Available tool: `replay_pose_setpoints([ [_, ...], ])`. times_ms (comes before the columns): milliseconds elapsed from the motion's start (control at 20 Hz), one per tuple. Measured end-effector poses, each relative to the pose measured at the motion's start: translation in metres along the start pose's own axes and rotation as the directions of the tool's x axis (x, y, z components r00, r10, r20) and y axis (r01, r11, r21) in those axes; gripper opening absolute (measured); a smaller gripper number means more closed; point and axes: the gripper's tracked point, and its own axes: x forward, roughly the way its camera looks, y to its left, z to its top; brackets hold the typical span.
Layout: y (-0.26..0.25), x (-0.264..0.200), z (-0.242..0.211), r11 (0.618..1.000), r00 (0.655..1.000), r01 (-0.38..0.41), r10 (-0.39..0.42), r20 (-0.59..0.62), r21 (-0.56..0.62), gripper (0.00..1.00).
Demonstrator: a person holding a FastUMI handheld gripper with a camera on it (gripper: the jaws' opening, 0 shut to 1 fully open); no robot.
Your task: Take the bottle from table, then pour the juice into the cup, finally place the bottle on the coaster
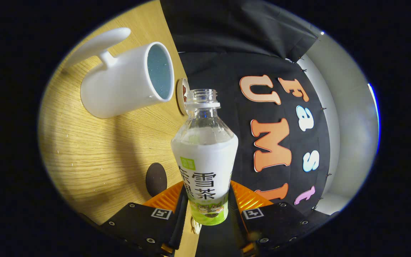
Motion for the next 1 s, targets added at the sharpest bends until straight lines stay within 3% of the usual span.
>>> replay_pose_setpoints([
  [250,-0.004,-0.002,0.007,0.997,0.999,0.033,-0.031,0.027,-0.074,0.58],
  [1000,-0.012,-0.004,0.014,0.987,0.996,0.065,-0.056,0.062,-0.148,0.58],
])
